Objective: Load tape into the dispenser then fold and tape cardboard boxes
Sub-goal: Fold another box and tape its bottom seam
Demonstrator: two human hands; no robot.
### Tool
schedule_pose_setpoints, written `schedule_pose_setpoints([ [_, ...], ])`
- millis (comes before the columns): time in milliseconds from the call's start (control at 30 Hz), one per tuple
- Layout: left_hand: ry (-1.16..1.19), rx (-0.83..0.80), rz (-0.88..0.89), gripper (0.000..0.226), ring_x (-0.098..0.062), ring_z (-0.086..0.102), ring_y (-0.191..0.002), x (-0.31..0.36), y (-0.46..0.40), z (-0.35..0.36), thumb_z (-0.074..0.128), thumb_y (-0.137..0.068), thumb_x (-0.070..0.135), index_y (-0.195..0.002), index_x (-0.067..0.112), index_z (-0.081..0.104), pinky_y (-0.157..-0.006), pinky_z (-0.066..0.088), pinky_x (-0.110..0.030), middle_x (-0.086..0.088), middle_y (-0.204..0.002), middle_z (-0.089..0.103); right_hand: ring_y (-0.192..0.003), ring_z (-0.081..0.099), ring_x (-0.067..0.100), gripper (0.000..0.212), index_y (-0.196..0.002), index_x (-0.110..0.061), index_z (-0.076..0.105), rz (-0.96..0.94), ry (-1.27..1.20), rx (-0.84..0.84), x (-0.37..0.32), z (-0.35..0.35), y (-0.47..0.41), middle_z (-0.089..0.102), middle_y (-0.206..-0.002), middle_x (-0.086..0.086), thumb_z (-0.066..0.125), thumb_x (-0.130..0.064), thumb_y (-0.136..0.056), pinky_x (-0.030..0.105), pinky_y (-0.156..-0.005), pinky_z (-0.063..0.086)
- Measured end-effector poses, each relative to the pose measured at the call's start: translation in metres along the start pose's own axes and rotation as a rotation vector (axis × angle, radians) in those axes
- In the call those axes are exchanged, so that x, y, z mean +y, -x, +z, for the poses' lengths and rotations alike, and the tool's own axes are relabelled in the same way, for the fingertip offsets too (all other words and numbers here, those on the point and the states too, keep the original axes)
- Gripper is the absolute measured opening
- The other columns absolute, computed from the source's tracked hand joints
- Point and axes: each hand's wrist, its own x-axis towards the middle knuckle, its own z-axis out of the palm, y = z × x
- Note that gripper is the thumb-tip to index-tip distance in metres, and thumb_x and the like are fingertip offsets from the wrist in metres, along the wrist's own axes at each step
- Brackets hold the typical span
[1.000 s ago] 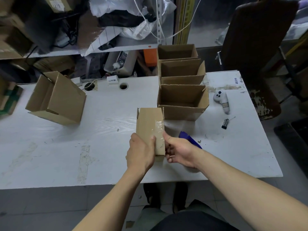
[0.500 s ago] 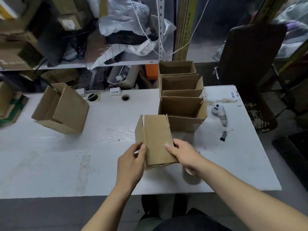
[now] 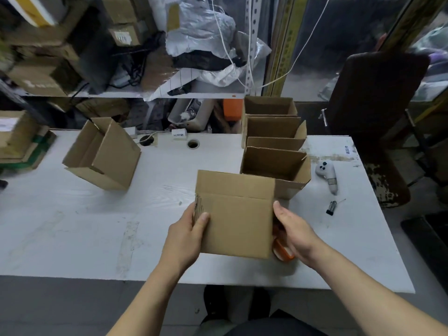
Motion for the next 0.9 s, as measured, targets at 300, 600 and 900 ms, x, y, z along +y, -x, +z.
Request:
schedule_pose_setpoints([
  [300,-0.186,0.242,0.162,0.052,-0.018,0.070,-0.108,-0.014,0.005,0.010,0.069,-0.100,0.019,-0.148,0.036,0.056,-0.092,0.059,-0.035,0.009,-0.121,0.076,-0.099,0.064,-0.012,0.055,-0.134,-0.046,0.059,-0.319,0.402,0.188,0.004,0.006,0.016,0.073,-0.110,-0.022,0.076,-0.012,-0.094,0.003,-0.075,0.047],
  [600,-0.277,0.141,0.061,0.054,-0.019,0.072,-0.094,-0.040,0.004,0.003,0.059,-0.101,0.017,-0.148,0.039,0.042,-0.082,0.057,-0.038,0.019,-0.109,0.075,-0.102,0.065,-0.001,0.033,-0.134,-0.045,0.054,-0.262,0.642,0.215,0.013,0.028,0.008,0.067,-0.114,-0.028,0.061,-0.034,-0.104,0.018,-0.085,0.050],
  [900,-0.061,0.338,0.023,0.041,-0.007,0.066,-0.109,-0.069,-0.004,-0.015,0.053,-0.106,0.018,-0.136,0.045,0.059,-0.095,0.055,-0.027,0.014,-0.119,0.067,-0.100,0.062,0.009,0.022,-0.119,-0.026,0.072,-0.344,0.803,0.299,0.022,0.078,-0.031,0.069,-0.110,-0.010,0.060,-0.021,-0.101,0.026,-0.087,0.054],
])
